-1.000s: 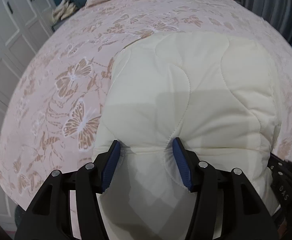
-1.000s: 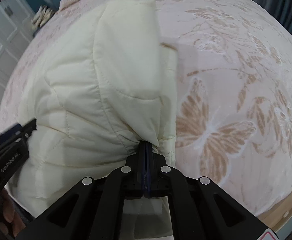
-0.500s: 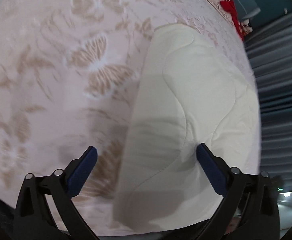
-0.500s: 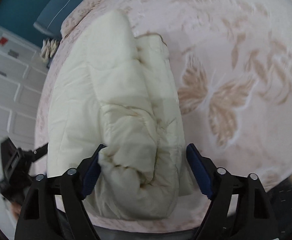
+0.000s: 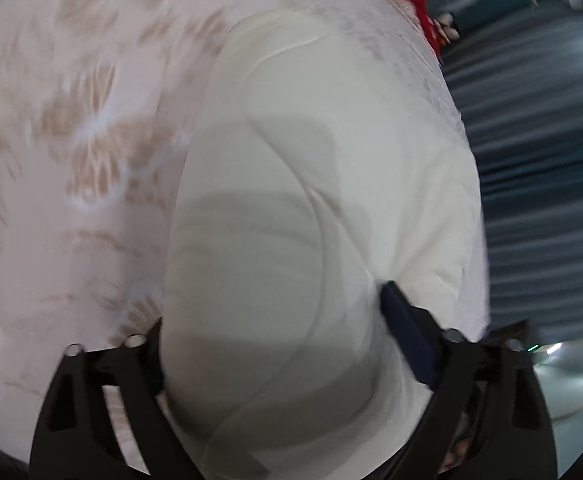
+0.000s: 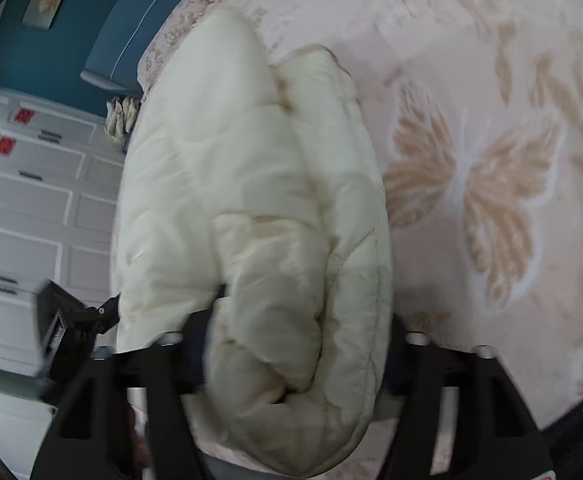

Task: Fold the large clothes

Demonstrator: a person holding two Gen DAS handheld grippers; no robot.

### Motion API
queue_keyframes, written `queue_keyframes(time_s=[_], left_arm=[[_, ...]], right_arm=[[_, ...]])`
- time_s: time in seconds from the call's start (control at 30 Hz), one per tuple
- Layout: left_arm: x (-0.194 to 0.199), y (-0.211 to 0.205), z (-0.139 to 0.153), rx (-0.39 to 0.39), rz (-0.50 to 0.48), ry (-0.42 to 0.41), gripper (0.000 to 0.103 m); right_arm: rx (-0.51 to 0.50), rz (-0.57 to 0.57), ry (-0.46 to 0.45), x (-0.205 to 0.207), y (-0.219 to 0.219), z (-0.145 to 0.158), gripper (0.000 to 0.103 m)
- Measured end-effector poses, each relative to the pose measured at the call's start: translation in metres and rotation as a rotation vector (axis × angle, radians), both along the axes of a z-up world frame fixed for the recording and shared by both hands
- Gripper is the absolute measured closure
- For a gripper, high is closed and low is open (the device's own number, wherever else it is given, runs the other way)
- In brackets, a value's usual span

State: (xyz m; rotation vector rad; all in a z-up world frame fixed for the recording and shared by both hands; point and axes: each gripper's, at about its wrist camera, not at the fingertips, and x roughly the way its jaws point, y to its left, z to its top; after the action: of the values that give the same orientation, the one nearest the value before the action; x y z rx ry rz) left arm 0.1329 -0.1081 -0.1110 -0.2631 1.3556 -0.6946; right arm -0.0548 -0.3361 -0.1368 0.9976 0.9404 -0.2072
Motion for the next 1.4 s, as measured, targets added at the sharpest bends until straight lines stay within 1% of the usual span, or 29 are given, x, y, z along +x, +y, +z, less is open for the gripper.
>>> queue_keyframes(time_s=[0.03, 0.07, 0.13, 0.17, 0.23, 0.27, 0.33, 0.37, 0.43, 0.47, 0.5, 0.57, 0.77, 0.93, 1.17, 1.33, 1.4], left_arm=[[-0.003, -0.003, 0.009, 0.018, -0.014, -0.038, 0.031], [-0.01, -0.008, 0.028, 0.052, -0.035, -0.109, 0.033], [-0.018, -0.013, 0.057, 0.087, -0.051, -0.206, 0.037], [-0.021, -0.013, 0.068, 0.095, -0.053, -0.239, 0.037], [-0.026, -0.015, 0.099, 0.115, -0.065, -0.317, 0.041], [-0.028, -0.017, 0.109, 0.119, -0.067, -0.348, 0.041], [-0.028, -0.01, 0.13, 0.116, -0.062, -0.401, 0.041], [-0.032, -0.006, 0.143, 0.109, -0.058, -0.432, 0.041], [-0.035, 0.003, 0.166, 0.095, -0.046, -0.474, 0.041], [-0.038, 0.006, 0.173, 0.09, -0.042, -0.492, 0.041], [-0.04, 0.009, 0.181, 0.083, -0.038, -0.51, 0.041], [-0.044, 0.02, 0.2, 0.059, -0.029, -0.552, 0.041], [-0.062, 0.039, 0.238, 0.019, -0.013, -0.655, 0.041], [-0.076, 0.055, 0.271, -0.007, -0.003, -0.749, 0.041], [-0.087, 0.075, 0.303, -0.04, 0.017, -0.841, 0.041], [-0.089, 0.092, 0.323, -0.052, 0.042, -0.915, 0.041], [-0.086, 0.098, 0.329, -0.06, 0.052, -0.939, 0.041]], right_arm=[[-0.041, 0.012, 0.003, 0.002, 0.003, 0.01, 0.058], [-0.068, 0.021, 0.001, 0.002, 0.004, 0.018, 0.063], [-0.137, 0.043, -0.022, 0.005, 0.012, 0.043, 0.067], [-0.17, 0.056, -0.037, 0.005, 0.017, 0.056, 0.072], [-0.243, 0.08, -0.054, 0.007, 0.03, 0.079, 0.073], [-0.29, 0.092, -0.06, 0.008, 0.037, 0.092, 0.074], [-0.346, 0.102, -0.083, 0.012, 0.048, 0.114, 0.074], [-0.363, 0.101, -0.105, 0.013, 0.053, 0.124, 0.075], [-0.381, 0.097, -0.146, 0.002, 0.057, 0.14, 0.075], [-0.394, 0.095, -0.167, -0.001, 0.059, 0.15, 0.076], [-0.409, 0.094, -0.18, -0.008, 0.065, 0.154, 0.076], [-0.464, 0.097, -0.213, -0.009, 0.073, 0.174, 0.076], [-0.585, 0.094, -0.299, -0.024, 0.095, 0.222, 0.076], [-0.671, 0.087, -0.357, -0.031, 0.114, 0.254, 0.076], [-0.791, 0.083, -0.425, -0.033, 0.138, 0.291, 0.076], [-0.893, 0.104, -0.462, -0.024, 0.159, 0.315, 0.076], [-0.955, 0.118, -0.477, -0.017, 0.171, 0.325, 0.076]])
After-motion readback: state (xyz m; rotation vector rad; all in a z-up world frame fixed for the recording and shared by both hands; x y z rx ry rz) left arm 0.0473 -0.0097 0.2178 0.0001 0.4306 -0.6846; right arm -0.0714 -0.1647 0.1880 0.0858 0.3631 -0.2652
